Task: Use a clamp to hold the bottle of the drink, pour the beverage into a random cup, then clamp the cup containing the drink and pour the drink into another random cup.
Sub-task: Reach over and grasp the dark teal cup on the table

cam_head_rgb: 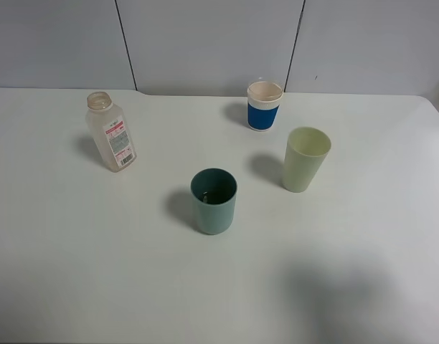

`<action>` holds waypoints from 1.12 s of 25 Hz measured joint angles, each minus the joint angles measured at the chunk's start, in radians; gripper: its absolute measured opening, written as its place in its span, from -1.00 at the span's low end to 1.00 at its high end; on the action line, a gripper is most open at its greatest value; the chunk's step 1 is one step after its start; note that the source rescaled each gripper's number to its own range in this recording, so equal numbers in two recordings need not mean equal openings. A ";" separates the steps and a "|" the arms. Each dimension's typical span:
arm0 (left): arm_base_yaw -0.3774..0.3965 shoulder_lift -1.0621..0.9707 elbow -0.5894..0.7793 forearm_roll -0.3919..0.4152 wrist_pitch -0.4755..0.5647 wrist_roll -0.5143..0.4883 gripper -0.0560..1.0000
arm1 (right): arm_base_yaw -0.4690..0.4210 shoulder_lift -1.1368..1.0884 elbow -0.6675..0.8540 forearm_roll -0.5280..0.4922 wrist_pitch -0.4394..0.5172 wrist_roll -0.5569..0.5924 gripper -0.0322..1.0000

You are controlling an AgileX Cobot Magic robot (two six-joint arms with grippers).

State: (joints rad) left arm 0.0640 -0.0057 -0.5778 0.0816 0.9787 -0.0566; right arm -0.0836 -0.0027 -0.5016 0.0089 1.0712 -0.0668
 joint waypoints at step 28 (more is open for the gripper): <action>-0.026 0.000 0.072 -0.050 0.068 0.011 0.99 | 0.000 0.000 0.000 0.000 0.000 0.000 0.54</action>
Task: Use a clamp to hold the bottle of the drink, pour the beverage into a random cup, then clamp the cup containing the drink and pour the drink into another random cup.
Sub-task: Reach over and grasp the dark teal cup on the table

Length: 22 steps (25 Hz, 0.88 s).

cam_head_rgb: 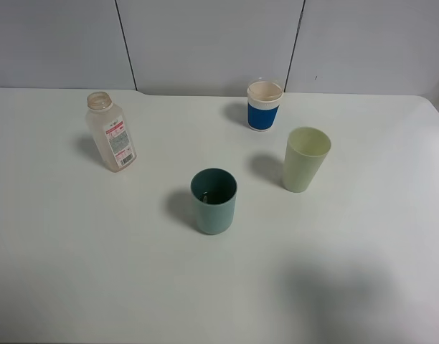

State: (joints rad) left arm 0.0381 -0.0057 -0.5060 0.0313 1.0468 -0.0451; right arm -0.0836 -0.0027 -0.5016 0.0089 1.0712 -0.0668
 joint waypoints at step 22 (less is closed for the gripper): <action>0.000 0.000 0.000 0.000 0.000 0.000 1.00 | 0.000 0.000 0.000 0.000 0.000 0.000 0.54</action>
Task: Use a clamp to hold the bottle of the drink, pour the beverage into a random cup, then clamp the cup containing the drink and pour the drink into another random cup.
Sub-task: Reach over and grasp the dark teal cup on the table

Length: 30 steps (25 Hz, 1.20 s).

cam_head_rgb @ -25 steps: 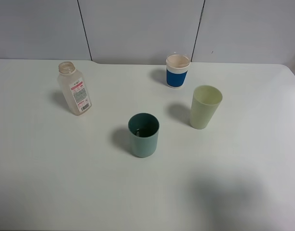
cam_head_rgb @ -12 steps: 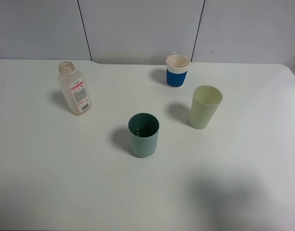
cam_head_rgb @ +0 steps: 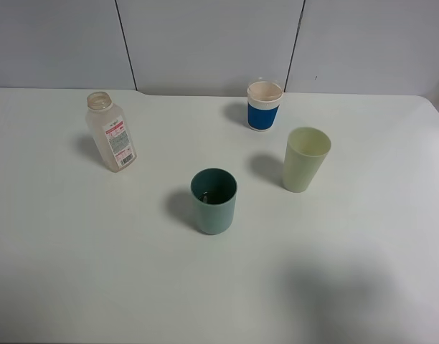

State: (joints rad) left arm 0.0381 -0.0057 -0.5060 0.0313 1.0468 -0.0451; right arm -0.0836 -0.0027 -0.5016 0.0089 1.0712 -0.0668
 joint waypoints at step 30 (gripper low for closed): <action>0.000 0.000 0.000 0.000 0.001 0.000 1.00 | 0.000 0.000 0.000 0.000 0.000 0.000 0.54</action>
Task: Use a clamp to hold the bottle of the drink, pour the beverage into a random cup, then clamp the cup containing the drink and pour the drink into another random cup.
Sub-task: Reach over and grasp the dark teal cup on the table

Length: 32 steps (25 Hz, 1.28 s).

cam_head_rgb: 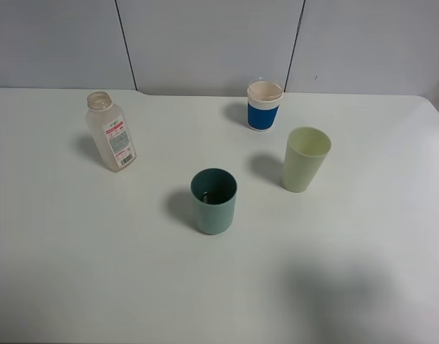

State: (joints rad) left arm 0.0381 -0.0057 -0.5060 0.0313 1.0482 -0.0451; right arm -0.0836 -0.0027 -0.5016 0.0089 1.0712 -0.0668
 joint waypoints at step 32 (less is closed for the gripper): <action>0.000 0.000 0.000 -0.003 0.000 0.000 1.00 | 0.270 0.921 -0.057 0.113 -0.944 -0.123 0.54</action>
State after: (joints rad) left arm 0.0381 -0.0057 -0.5060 0.0282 1.0482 -0.0451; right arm 0.1868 0.9184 -0.5588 0.1217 0.1271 -0.1903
